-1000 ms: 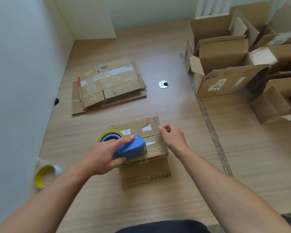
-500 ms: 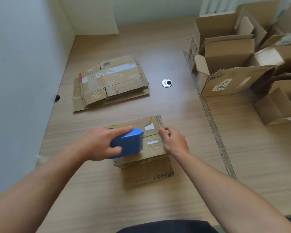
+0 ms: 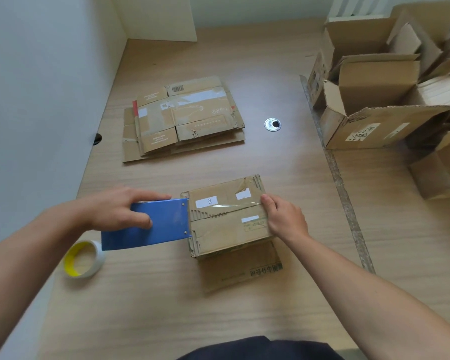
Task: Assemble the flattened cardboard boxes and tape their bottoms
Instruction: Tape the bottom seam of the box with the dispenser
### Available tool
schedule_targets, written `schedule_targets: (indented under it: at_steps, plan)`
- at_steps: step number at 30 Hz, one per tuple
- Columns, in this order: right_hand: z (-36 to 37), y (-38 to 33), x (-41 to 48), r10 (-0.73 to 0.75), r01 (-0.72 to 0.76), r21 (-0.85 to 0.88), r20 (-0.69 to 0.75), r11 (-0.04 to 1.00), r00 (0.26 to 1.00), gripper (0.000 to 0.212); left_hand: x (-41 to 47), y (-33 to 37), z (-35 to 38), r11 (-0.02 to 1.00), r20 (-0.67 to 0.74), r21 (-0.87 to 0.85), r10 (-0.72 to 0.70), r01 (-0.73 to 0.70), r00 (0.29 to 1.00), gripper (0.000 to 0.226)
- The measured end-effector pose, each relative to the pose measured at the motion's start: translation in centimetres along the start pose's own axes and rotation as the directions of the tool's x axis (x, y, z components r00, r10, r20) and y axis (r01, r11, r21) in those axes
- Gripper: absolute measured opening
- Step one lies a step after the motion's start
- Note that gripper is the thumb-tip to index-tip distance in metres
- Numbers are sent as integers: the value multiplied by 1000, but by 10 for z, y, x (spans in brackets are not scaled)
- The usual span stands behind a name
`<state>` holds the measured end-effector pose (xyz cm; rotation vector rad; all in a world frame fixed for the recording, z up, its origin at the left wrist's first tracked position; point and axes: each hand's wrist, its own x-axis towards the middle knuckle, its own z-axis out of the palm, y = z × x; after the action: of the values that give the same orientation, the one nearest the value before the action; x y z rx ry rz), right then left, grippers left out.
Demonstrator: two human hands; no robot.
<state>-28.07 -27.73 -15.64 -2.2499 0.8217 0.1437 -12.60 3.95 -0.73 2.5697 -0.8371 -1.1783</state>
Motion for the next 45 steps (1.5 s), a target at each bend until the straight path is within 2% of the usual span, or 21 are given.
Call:
schedule_targets:
  at_steps: [6, 10, 18, 23, 27, 29, 31, 33, 35, 37, 38, 41, 45]
  plan:
    - [2, -3, 1, 11, -11, -41, 2, 999, 1000, 46, -13, -20, -4, 987, 97, -155, -14, 29, 995, 55]
    - [2, -3, 0, 7, -7, -45, -1, 999, 1000, 47, -15, -31, 1, 985, 147, -168, -9, 34, 989, 52]
    - [1, -9, -2, -9, 9, -64, -1, 998, 1000, 47, 1, -46, 13, 980, 175, -173, -67, 98, 982, 47]
    - [0, -13, -3, 18, -18, -78, 2, 997, 1000, 49, 9, -52, 29, 956, 203, -250, -106, 157, 973, 44]
    - [1, -23, -6, 37, -36, -27, 29, 999, 999, 45, 17, -50, 38, 948, 174, -260, -140, 183, 975, 44]
    - [3, -31, -11, 33, -34, -16, -19, 999, 999, 40, 18, -50, 43, 940, 166, -285, -146, 190, 975, 44]
    - [4, -39, -20, -50, 37, -101, -130, 994, 990, 39, 16, -51, 49, 931, 164, -317, -135, 181, 977, 46]
    - [5, -45, -36, -250, 219, -189, -164, 957, 954, 39, 12, -52, 55, 919, 145, -348, -142, 185, 979, 48]
    - [11, -46, -54, -478, 435, -296, -93, 851, 873, 39, 9, -51, 62, 904, 139, -386, -141, 184, 980, 49]
    - [21, -41, -66, -605, 554, -376, -24, 743, 796, 43, 7, -46, 70, 896, 145, -406, -128, 177, 981, 51]
    - [25, -39, -69, -615, 569, -392, 11, 723, 789, 47, 6, -43, 74, 893, 146, -415, -125, 175, 981, 50]
    - [32, -35, -67, -527, 522, -421, 115, 742, 842, 61, 3, -39, 84, 871, 137, -456, -131, 180, 982, 46]
    - [30, -28, -57, -430, 458, -511, 180, 728, 885, 74, -4, -36, 96, 843, 103, -504, -158, 188, 982, 47]
